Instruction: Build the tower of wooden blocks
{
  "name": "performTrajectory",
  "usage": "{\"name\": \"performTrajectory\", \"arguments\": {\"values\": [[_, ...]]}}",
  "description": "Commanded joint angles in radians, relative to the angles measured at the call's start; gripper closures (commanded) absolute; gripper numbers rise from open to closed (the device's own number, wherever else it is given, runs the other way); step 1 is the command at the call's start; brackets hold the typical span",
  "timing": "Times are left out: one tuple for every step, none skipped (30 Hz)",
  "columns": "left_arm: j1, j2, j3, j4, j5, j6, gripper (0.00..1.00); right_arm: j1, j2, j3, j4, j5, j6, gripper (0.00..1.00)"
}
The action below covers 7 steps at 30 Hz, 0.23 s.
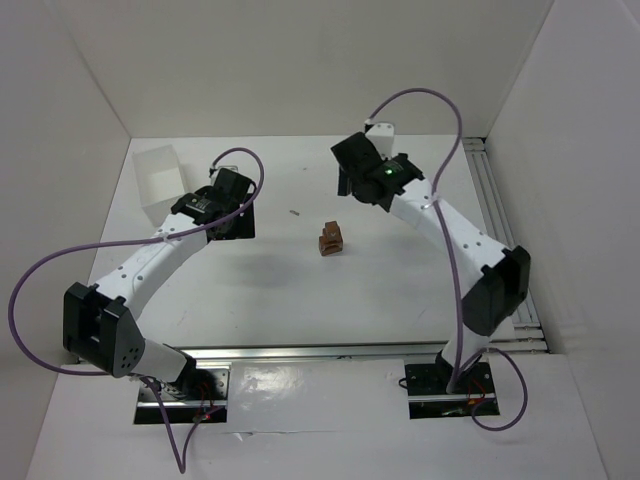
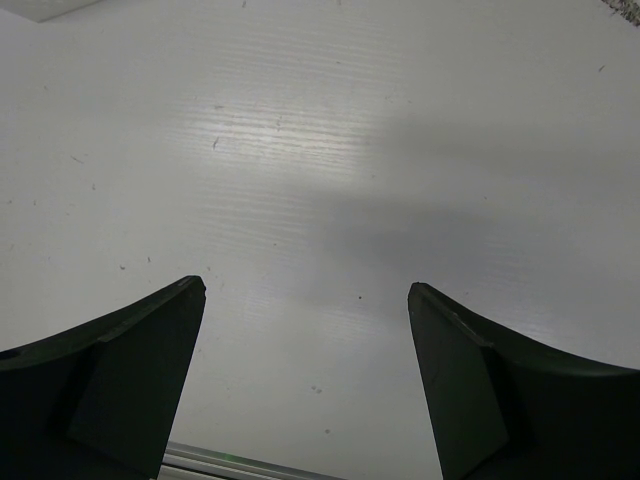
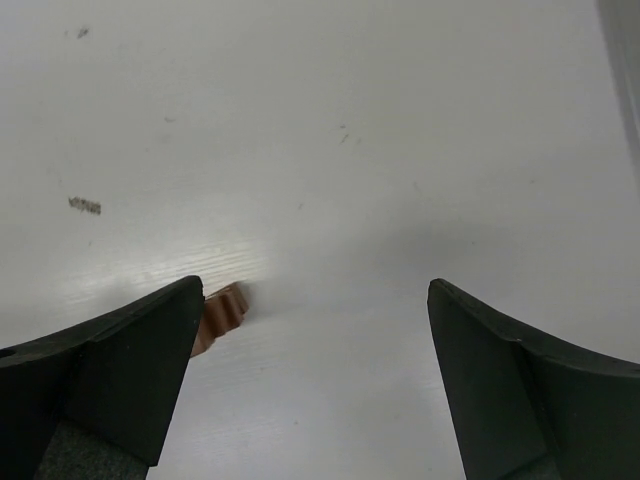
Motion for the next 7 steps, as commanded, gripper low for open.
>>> {"name": "performTrajectory", "arguments": {"values": [[0.005, -0.050, 0.045, -0.011, -0.022, -0.005, 0.04, -0.033, -0.118, -0.068, -0.035, 0.123, 0.072, 0.00], [0.005, -0.059, 0.054, -0.020, -0.031, 0.004, 0.04, -0.033, -0.161, -0.090, -0.035, 0.123, 0.072, 0.00], [0.005, -0.059, 0.054, -0.020, -0.031, 0.004, 0.04, -0.042, -0.184, -0.132, -0.035, 0.123, 0.081, 0.00], [0.014, -0.059, 0.054, -0.031, -0.031, 0.004, 0.04, -0.051, -0.207, -0.156, -0.035, 0.123, 0.081, 0.00], [0.014, -0.068, 0.063, -0.031, -0.040, 0.004, 0.04, -0.052, -0.256, -0.183, -0.023, 0.113, 0.081, 0.01], [0.014, -0.069, 0.063, -0.031, -0.040, 0.004, 0.04, -0.073, -0.277, -0.232, -0.003, 0.102, 0.071, 0.01], [0.014, -0.069, 0.063, -0.031, -0.040, 0.004, 0.04, -0.073, -0.297, -0.252, -0.003, 0.091, 0.071, 0.01]]}}
